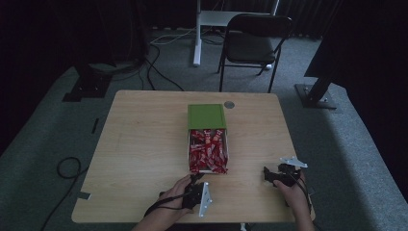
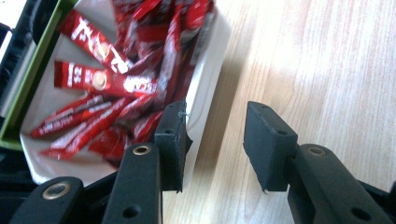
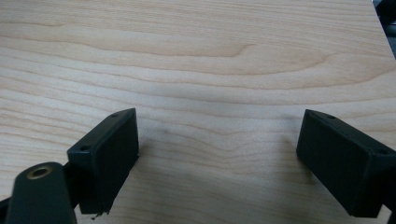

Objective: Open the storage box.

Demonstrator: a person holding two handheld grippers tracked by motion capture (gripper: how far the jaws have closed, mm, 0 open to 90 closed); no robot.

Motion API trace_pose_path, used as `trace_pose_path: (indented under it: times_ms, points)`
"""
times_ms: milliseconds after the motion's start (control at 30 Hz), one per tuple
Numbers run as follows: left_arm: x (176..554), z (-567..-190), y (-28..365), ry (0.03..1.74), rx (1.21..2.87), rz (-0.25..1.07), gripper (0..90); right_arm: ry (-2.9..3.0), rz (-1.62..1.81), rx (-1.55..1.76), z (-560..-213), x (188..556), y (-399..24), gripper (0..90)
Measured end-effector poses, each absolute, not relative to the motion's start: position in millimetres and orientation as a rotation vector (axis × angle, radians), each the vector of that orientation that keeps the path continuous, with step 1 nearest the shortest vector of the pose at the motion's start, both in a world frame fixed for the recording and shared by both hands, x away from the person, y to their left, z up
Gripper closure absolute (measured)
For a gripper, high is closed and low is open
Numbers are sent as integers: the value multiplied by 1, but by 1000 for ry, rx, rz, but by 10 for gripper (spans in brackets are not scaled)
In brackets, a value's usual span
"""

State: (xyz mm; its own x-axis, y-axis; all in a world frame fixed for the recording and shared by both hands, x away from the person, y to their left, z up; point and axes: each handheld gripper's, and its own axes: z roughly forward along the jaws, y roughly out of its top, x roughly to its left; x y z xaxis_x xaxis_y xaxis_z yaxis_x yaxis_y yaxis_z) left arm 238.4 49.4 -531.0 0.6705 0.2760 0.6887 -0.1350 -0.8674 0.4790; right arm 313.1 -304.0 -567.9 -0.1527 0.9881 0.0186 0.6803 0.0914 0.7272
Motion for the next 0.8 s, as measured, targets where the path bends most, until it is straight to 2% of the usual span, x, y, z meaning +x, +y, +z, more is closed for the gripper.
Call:
trace_pose_path:
  times_ms: [167,800]
  points:
    - [242,-525,64,202,2345,996,605,1890,833,1634,-568,313,-304,124]
    - [252,-519,117,430,2250,854,605,1890,834,1634,-568,313,-304,124]
